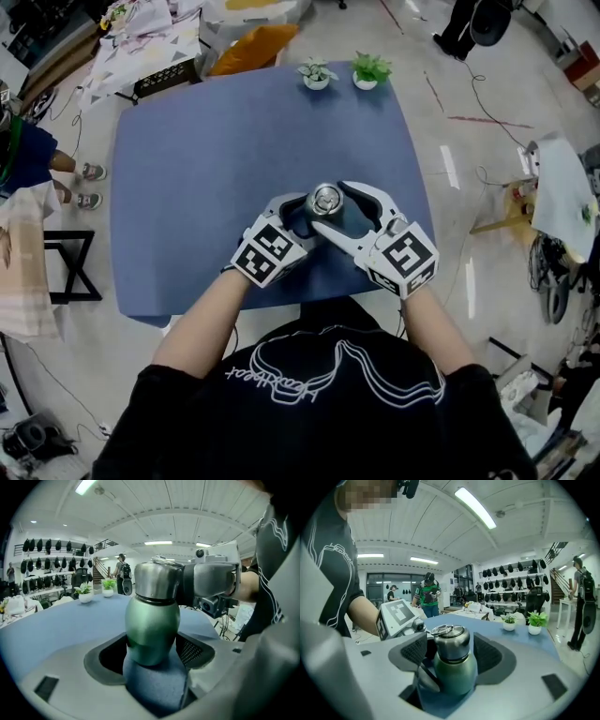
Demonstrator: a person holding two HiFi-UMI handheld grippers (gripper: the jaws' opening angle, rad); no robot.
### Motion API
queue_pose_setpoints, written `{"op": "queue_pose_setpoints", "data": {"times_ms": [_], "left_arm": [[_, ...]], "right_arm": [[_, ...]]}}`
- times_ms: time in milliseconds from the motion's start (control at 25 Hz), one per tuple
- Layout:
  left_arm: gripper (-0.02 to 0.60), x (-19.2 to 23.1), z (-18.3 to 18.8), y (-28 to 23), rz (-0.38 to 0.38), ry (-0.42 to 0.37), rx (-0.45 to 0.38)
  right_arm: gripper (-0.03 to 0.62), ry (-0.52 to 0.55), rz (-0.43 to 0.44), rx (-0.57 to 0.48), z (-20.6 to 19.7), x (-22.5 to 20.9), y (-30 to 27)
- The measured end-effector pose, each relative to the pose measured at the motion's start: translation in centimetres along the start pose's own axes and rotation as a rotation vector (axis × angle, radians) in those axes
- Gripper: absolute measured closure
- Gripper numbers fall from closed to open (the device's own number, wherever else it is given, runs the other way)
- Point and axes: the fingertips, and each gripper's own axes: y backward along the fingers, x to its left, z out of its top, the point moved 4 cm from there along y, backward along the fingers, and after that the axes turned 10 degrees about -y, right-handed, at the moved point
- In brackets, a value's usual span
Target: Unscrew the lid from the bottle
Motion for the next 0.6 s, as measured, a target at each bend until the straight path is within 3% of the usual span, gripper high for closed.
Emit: {"op": "queue_pose_setpoints", "data": {"times_ms": [240,600], "left_arm": [[0.262,-0.34,0.12,0.01,0.055,0.034,0.022],[0.262,-0.49,0.16,-0.04,0.073,0.045,0.028]], "right_arm": [[0.321,-0.003,-0.088,-0.028,-0.41,0.01,-0.31],[0.332,0.009,-0.105,-0.044,-0.47,0.03,-0.59]]}}
